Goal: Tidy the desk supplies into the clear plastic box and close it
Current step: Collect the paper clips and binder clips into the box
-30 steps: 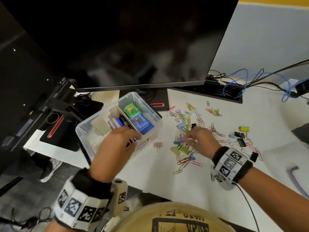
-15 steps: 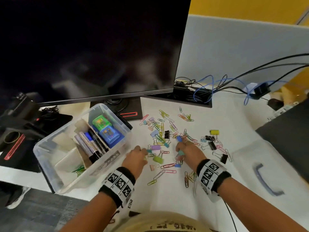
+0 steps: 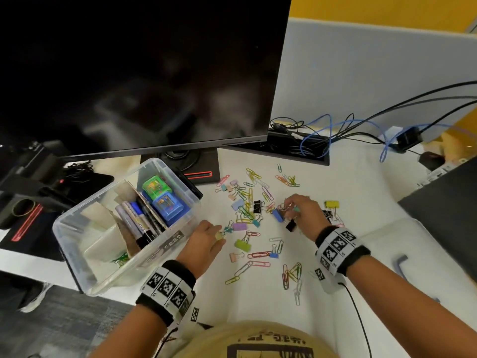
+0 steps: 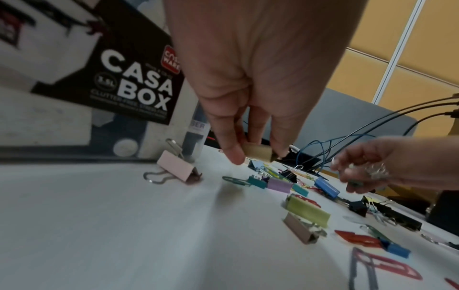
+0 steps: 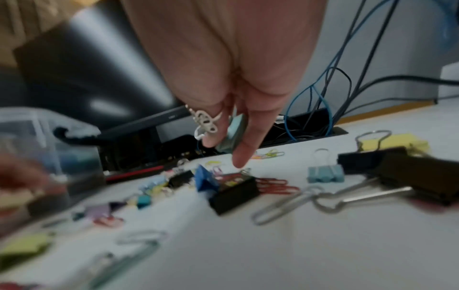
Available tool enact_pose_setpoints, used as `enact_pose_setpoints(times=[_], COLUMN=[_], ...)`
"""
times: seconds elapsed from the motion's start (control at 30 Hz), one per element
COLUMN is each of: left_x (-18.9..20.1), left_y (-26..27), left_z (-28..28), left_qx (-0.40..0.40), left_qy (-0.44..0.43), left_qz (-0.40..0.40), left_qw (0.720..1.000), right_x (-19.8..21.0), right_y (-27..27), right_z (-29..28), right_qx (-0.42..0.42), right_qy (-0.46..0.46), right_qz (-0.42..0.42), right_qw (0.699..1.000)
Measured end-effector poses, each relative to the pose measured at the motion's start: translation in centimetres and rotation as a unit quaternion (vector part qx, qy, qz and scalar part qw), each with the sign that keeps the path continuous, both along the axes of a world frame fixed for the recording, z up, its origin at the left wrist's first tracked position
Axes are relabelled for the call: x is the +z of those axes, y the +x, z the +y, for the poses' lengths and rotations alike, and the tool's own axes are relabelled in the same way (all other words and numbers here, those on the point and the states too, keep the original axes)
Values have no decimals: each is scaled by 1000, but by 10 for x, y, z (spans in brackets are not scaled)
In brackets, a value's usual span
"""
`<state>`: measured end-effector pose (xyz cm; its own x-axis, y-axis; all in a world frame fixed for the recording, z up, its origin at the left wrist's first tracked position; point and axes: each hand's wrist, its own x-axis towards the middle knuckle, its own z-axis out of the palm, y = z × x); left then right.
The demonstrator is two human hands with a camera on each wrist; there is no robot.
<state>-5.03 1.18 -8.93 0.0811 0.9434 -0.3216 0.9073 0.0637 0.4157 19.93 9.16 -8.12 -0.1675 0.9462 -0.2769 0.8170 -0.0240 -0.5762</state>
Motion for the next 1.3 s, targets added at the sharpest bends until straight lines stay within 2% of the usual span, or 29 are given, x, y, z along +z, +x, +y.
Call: enact_pose_setpoints(times=[0.1, 0.17, 0.23, 0.3, 0.37, 0.53, 0.63, 0.7, 0.73, 0.83, 0.9, 0.97, 1.03, 1.1, 1.17, 1.23, 1.3], left_x=[1, -2, -2, -1, 0, -2, -6, -12, -15, -21, -23, -25, -25, -26, -26, -28, -26], left_y=[2, 0, 6, 12, 19, 25, 33, 37, 39, 42, 43, 43, 42, 42, 41, 40, 36], left_z=[-1, -3, -1, 8, 17, 27, 27, 29, 29, 31, 33, 35, 37, 38, 37, 35, 34], left_qx=[-32, -72, -56, -32, -39, -4, -40, -69, -79, -76, -56, -47, -47, -50, -47, -37, -23], left_qy=[-12, -16, -19, -12, 10, -16, 26, 47, 44, 13, 13, 21, 21, 24, 23, 30, 44], left_qz=[116, 184, 173, 141, 154, 195, 199, 144, 122, 74, 68, 56, 52, 58, 67, 69, 76], left_qw=[993, 980, 983, 989, 987, 981, 979, 986, 988, 994, 996, 997, 997, 997, 996, 996, 996], right_x=[-4, -2, 2, 3, -1, -10, -2, 7, 12, 11, 5, 1, 0, 0, -3, -9, -13], right_y=[-4, -15, -34, -55, -71, -74, -68, -53, -44, -15, -3, -1, -8, -20, -36, -51, -59], right_z=[3, -7, -21, -34, -42, -47, -48, -42, -37, -10, 4, 10, 8, 1, -7, -14, -16], right_qx=[71, 119, 181, 265, 310, 322, 300, 233, 195, 108, 84, 100, 117, 119, 155, 198, 204], right_qy=[-8, 52, 88, 43, -21, -32, -51, -66, -54, 41, 46, 16, 41, 95, 115, 94, 63], right_qz=[-145, -196, -150, -88, -89, -136, -43, 38, 42, -42, -103, -172, -221, -210, -182, -173, -175], right_qw=[987, 972, 968, 959, 946, 936, 952, 969, 978, 992, 990, 980, 967, 966, 964, 960, 961])
